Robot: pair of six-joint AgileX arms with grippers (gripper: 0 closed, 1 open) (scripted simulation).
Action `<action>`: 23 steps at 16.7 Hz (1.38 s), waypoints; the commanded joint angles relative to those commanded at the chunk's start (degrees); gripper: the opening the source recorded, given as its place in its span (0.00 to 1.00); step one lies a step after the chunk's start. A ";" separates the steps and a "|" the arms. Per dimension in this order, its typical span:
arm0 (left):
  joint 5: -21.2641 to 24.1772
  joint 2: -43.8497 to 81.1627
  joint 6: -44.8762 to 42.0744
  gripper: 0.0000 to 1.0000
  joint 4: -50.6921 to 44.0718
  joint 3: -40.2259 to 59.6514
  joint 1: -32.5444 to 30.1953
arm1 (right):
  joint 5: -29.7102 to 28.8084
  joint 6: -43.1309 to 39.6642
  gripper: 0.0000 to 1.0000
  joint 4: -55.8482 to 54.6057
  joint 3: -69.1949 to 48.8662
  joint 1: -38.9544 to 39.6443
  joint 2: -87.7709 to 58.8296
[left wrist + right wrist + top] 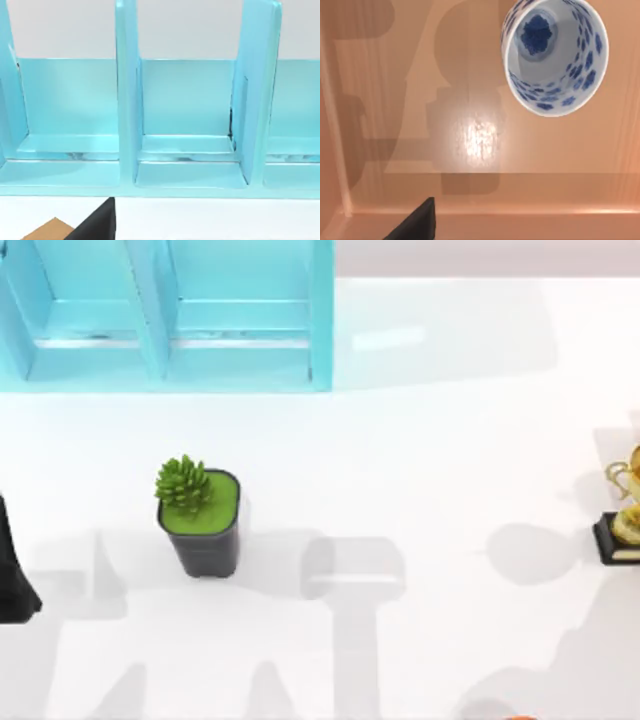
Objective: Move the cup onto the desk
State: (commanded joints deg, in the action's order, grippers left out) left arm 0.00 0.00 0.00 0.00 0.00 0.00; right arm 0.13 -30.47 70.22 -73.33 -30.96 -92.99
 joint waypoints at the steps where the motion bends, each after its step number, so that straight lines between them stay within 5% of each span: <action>1: 0.00 0.00 0.00 1.00 0.00 0.00 0.00 | 0.01 0.14 1.00 -1.77 1.03 0.11 -0.80; 7: 0.00 0.00 0.00 1.00 0.00 0.00 0.00 | -0.03 0.30 1.00 -16.73 5.45 0.10 -11.34; 13: 0.00 0.00 0.00 1.00 0.00 0.00 0.00 | -0.01 0.34 1.00 -18.67 5.78 0.16 -12.96; 23: 0.00 0.00 0.00 1.00 0.00 0.00 0.00 | -0.01 0.34 0.25 -18.67 5.78 0.16 -12.96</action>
State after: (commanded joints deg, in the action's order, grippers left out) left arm 0.00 0.00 0.00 0.00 0.00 0.00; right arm 0.12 -30.13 51.55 -67.55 -30.80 -105.95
